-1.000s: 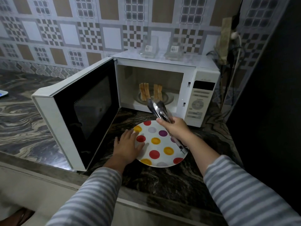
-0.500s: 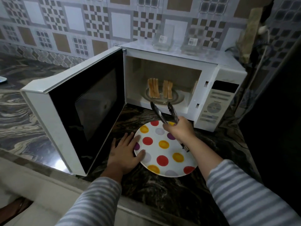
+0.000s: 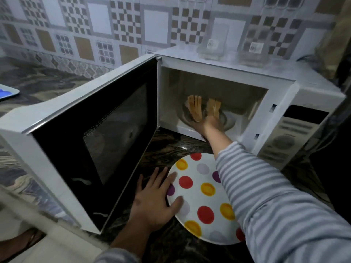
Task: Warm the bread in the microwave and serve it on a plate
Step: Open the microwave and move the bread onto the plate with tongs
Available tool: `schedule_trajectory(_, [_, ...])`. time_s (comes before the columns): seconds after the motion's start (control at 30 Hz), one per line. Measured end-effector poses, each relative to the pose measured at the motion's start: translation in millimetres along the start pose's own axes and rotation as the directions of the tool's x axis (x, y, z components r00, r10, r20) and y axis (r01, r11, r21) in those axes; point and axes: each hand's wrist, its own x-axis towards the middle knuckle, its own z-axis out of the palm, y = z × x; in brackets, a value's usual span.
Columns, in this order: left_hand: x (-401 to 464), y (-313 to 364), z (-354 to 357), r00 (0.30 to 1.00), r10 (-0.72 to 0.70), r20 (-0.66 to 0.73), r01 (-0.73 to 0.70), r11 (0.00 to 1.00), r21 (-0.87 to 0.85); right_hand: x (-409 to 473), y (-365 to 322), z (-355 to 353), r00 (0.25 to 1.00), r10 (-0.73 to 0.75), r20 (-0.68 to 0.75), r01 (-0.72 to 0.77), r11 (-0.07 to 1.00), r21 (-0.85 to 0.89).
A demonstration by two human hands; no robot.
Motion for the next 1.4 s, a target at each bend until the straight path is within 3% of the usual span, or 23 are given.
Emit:
schedule_trajectory(0.17, [1,-2,1,1.0,0.007,-0.004,-0.007,1.0,0.002,16,-3,11,0.98,-0.158,-0.119,0.135,0.974,-0.184])
schedule_trajectory(0.5, [1,-3,4,1.0,0.014,-0.026,-0.013,1.0,0.016,6,13,4,0.994,-0.095,-0.06,0.091,0.994,-0.063])
schedule_trajectory(0.7, [2,-2,5,1.0,0.012,-0.008,-0.012,1.0,0.028,-43,55,-21,0.979,-0.187,-0.084,0.178,0.978,-0.106])
schedule_trajectory(1.03, [1,4,0,0.998,-0.007,0.056,0.003,0.998,0.062,-189,136,-28,0.982,-0.191,0.011,0.191,0.976,-0.109])
schedule_trajectory(1.4, [0,4,1,0.997,-0.027,0.072,0.02,0.995,0.093,-242,153,-17,0.98,-0.197,0.008,0.193,0.952,-0.239])
